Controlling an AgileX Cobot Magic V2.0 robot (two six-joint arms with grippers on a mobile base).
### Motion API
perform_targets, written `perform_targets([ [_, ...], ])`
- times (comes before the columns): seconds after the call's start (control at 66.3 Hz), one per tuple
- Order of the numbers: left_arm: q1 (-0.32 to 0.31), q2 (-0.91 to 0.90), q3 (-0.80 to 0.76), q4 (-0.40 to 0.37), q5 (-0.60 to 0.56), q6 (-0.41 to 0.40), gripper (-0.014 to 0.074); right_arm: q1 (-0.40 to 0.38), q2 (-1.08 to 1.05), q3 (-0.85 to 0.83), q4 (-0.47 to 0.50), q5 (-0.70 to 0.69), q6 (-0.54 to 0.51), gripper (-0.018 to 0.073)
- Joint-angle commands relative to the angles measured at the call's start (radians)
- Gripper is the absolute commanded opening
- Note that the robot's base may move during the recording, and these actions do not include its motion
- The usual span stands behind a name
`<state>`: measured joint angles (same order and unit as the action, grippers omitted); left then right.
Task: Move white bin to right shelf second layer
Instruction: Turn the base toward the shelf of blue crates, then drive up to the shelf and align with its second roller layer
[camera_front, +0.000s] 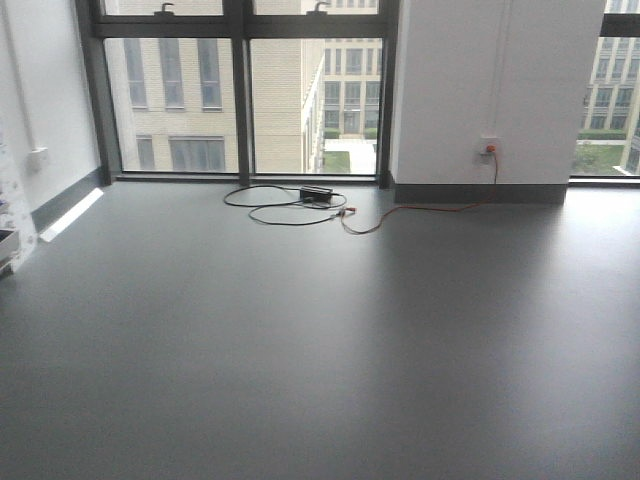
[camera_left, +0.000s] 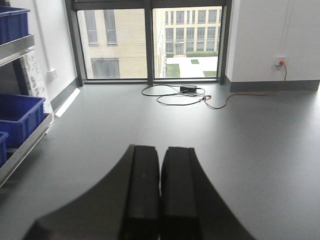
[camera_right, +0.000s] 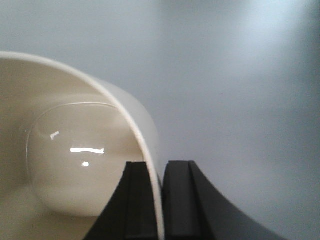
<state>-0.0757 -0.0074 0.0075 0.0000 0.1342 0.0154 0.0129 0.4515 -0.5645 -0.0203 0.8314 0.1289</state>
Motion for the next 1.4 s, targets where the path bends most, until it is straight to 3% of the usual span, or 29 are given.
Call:
perform_targets([
  [0.0,-0.004,-0.016,0.037,0.000,-0.086,-0.003,0.0085,-0.006,0.002,-0.033,-0.004,-0.087,-0.005,0.0048],
  [1.387,-0.004,-0.016,0.037,0.000,-0.086,-0.003,0.0085,-0.006,0.002,-0.033,-0.004,-0.087,-0.005,0.0048],
])
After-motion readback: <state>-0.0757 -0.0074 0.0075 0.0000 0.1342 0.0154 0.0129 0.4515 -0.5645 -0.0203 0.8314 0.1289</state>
